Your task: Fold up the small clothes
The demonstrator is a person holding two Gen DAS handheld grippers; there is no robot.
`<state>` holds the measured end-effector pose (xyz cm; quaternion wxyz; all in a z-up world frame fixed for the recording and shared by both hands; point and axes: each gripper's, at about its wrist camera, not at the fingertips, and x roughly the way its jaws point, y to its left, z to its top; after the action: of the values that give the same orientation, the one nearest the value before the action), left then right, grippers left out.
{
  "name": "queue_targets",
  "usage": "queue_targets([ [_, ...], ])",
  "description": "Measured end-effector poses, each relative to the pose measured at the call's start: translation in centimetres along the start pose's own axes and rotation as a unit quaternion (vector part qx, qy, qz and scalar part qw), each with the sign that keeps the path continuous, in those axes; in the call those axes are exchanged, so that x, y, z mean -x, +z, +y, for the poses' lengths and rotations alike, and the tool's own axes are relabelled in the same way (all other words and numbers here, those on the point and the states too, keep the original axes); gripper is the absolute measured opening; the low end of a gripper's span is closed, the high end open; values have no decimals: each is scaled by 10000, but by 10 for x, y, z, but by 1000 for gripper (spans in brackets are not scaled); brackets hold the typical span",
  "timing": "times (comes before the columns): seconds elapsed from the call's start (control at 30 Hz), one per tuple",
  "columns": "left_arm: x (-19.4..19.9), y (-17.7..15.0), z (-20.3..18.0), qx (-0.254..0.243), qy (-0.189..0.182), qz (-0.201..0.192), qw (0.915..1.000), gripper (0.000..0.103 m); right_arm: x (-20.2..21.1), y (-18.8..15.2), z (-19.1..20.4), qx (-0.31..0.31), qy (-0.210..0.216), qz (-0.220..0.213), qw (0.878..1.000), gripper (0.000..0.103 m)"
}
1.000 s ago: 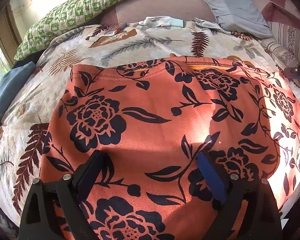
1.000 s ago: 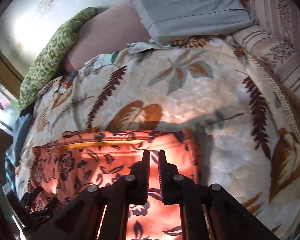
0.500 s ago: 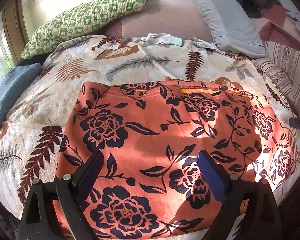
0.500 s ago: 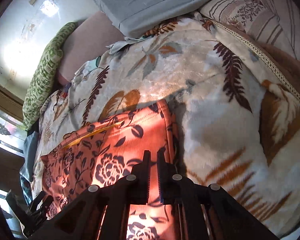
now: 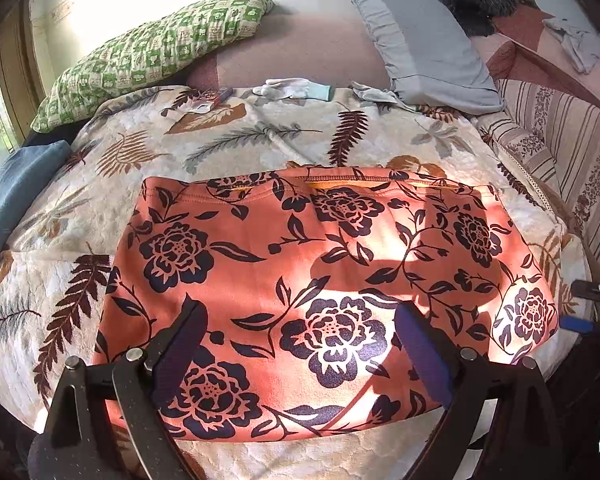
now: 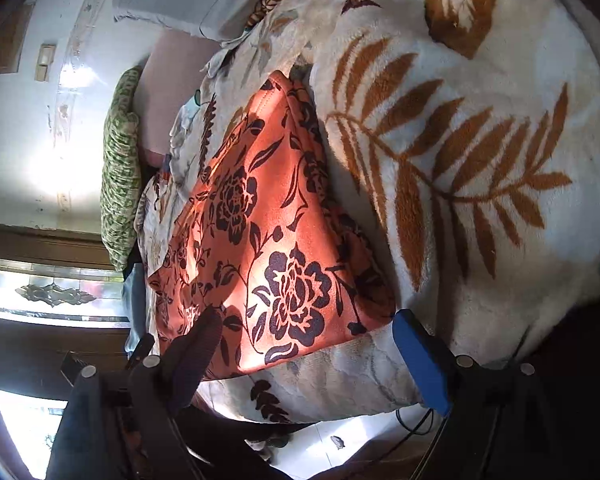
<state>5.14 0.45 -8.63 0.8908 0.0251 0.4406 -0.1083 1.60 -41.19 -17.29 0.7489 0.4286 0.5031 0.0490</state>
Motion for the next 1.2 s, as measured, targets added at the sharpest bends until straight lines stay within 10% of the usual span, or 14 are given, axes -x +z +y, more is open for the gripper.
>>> queue_targets([
  [0.37,-12,1,0,-68,78,161,9998,94,-41,73,5,536,-170,503,9972,88],
  [0.53,-29,8,-6,-104,91,356,9993,94,-44,71,4,304,1063,942,9894,87],
  [0.63,-35,9,-16,-239,102,444,9987,94,-49,69,5,544,631,902,9924,87],
  [0.87,-47,17,-34,-418,90,580,9974,94,-56,73,-10,211,1130,974,9886,88],
  [0.97,-40,23,-38,-467,68,348,9983,94,-56,75,-10,40,1591,1005,9821,64],
  [1.1,-49,25,-36,-430,124,414,9981,94,-61,77,-23,-81,896,881,9920,33],
  [1.2,-49,23,-32,-299,99,416,9986,94,-62,79,-17,49,641,757,9951,35],
])
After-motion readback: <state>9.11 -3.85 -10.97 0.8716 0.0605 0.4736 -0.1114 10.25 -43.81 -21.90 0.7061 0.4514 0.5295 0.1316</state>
